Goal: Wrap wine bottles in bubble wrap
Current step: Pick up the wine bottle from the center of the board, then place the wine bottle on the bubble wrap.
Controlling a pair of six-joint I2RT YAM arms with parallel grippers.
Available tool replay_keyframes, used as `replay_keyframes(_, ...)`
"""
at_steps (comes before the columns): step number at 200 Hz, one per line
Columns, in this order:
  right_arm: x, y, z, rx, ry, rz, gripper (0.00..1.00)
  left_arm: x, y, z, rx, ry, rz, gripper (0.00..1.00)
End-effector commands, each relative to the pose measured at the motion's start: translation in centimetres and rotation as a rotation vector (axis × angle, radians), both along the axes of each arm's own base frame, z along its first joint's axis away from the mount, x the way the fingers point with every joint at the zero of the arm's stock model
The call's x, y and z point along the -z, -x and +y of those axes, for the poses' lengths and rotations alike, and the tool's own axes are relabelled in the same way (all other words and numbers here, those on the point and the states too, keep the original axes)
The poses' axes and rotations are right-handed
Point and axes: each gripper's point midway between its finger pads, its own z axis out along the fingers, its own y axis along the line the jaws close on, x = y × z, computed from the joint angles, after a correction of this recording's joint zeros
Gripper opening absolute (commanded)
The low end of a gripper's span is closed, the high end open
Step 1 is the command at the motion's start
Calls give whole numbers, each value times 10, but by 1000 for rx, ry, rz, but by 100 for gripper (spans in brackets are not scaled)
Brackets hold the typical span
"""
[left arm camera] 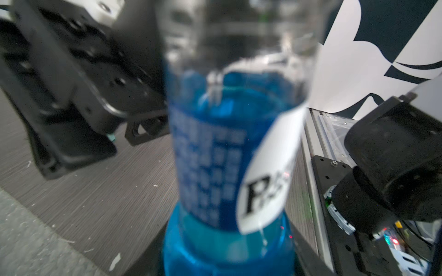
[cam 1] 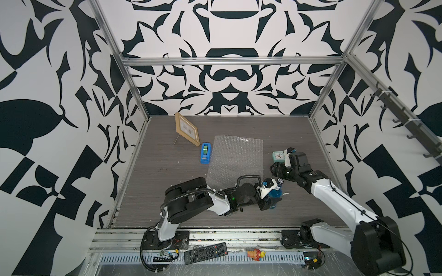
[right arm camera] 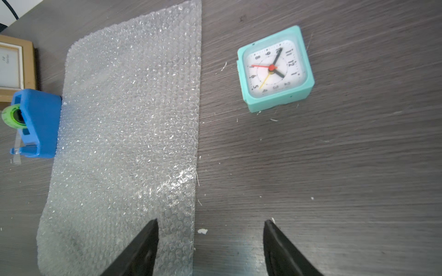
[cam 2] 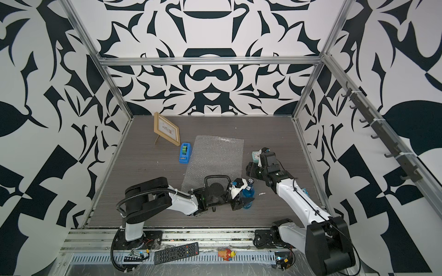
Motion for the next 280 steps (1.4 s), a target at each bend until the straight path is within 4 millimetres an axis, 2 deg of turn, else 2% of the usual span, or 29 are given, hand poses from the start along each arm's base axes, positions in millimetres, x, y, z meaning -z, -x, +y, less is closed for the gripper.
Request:
replay_keyframes(1,-35,-5,-7,-5,61,-60,71,-103,5,-3,49,192,-67,26)
replay_keyframes(22,-43,-7,-6,-19,62,-57,72,-127,-6,8,61,130,-56,16)
replay_keyframes(38,-41,-9,-2,-35,51,-33,72,-135,-18,22,71,49,-30,8)
replay_keyframes(60,-31,-13,4,-53,35,0,72,-145,-31,53,84,-88,-70,0)
replay_keyframes(83,-18,-21,10,-58,17,29,71,-142,-46,92,84,-297,-146,0)
replay_keyframes(110,0,-29,19,-58,-28,77,71,-120,-56,130,81,-591,-236,0)
replay_keyframes(138,13,-34,27,-74,-60,111,71,-90,-57,150,104,-799,-253,0)
replay_keyframes(156,20,-36,36,-123,-73,137,71,-65,-52,154,144,-915,-265,0)
replay_keyframes(181,34,-41,38,-133,-47,180,71,-27,-44,157,221,-1110,-290,0)
replay_keyframes(212,48,-55,41,-133,-41,209,69,12,-56,163,263,-1322,-279,0)
replay_keyframes(249,50,-68,45,-137,-43,226,66,34,-65,158,306,-1422,-278,0)
replay_keyframes(280,49,-70,44,-141,-32,219,66,50,-74,160,335,-1487,-332,0)
